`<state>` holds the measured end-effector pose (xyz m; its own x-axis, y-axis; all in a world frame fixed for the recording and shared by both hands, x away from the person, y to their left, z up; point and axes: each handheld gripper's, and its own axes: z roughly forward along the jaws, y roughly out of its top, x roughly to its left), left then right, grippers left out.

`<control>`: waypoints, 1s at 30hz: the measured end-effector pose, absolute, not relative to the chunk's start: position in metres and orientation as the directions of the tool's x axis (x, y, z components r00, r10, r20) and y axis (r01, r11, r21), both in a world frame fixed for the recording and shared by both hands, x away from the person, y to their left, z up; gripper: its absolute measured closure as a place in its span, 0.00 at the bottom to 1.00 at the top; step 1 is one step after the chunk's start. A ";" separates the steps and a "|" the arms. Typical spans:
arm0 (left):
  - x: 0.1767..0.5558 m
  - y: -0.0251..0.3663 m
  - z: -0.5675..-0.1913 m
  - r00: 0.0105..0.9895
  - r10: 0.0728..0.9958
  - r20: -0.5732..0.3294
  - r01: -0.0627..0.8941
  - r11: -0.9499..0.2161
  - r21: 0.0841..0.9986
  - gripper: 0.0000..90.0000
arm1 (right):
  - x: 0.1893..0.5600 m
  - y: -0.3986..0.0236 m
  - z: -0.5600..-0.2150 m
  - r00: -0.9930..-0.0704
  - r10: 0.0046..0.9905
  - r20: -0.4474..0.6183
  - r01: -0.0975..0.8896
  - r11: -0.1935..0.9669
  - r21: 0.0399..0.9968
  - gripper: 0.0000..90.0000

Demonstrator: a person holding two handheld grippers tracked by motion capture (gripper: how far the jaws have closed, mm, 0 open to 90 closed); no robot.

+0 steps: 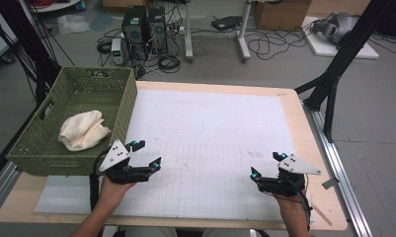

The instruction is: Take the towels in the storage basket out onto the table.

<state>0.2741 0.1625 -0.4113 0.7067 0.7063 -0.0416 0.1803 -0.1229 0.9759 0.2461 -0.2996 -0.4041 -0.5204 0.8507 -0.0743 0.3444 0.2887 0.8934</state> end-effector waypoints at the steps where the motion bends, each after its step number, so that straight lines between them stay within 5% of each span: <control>1: 0.274 0.162 -0.411 0.707 0.706 -0.043 0.181 -0.122 0.976 0.21 | 0.247 -0.300 -0.404 -0.519 0.851 -0.080 0.339 0.290 0.895 0.10; 30: 0.271 0.164 -0.393 0.716 0.696 -0.050 0.178 -0.113 0.978 0.20 | 0.250 -0.304 -0.405 -0.532 0.844 -0.064 0.346 0.286 0.894 0.10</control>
